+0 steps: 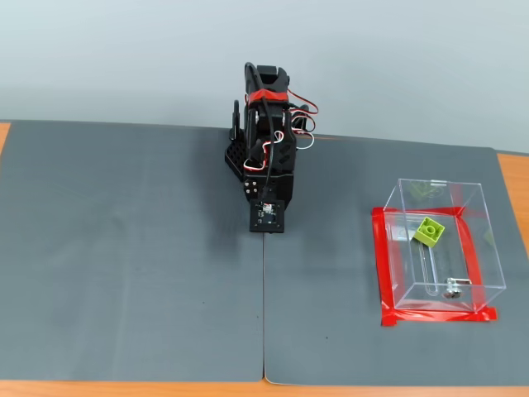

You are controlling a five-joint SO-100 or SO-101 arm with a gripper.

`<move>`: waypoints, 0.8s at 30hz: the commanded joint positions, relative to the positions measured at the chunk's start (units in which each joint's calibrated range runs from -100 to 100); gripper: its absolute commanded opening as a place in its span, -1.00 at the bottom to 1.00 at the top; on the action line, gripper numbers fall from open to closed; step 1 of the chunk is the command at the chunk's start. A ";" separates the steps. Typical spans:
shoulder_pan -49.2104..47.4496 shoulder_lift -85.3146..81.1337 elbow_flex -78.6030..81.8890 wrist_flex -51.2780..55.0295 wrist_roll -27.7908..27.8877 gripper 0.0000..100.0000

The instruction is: Pick the green lego block and place it into the transparent box

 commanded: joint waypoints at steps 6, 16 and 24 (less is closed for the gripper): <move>-0.05 -0.17 -2.39 0.33 -0.08 -0.96; -0.05 -0.17 -2.39 0.33 -0.14 -0.96; 0.40 0.08 -2.57 0.24 -0.34 -0.96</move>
